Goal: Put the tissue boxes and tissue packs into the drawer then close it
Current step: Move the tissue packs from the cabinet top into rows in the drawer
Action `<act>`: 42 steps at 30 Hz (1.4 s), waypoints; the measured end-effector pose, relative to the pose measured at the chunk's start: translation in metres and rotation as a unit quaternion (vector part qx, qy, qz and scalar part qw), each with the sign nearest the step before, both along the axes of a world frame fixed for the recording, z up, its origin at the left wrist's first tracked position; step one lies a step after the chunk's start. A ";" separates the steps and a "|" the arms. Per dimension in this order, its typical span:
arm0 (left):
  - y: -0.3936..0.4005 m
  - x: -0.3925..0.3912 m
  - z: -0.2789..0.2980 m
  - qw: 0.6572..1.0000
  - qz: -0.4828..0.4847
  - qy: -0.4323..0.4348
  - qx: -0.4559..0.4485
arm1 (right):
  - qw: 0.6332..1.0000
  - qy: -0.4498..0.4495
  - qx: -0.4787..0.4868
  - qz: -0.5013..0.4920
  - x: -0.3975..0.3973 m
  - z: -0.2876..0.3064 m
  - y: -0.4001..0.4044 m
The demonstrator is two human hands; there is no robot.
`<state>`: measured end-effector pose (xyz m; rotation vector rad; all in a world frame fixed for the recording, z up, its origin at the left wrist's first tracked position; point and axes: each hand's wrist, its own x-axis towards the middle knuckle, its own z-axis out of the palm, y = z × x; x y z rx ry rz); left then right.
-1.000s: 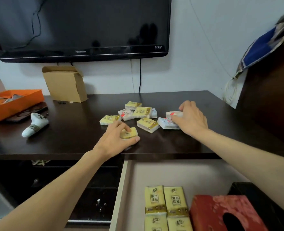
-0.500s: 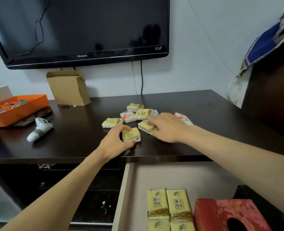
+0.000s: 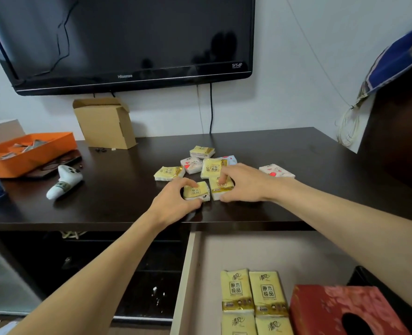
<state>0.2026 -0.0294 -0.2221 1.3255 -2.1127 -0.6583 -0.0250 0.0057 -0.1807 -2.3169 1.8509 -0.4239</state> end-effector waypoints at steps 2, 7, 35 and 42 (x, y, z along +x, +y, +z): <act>0.000 0.000 0.001 1.000 -0.003 0.000 -0.008 | 0.999 0.016 -0.039 0.001 0.001 0.004 0.007; 0.003 0.001 0.002 0.999 -0.008 0.036 -0.030 | 0.994 -0.026 -0.107 0.007 0.003 0.018 0.062; 0.264 0.041 -0.031 0.903 -0.310 -0.297 -0.017 | 0.978 0.135 0.132 0.093 0.031 -0.056 0.297; 0.255 0.038 -0.047 0.860 -0.351 -0.366 -0.051 | 0.955 0.221 0.158 0.119 0.030 -0.060 0.295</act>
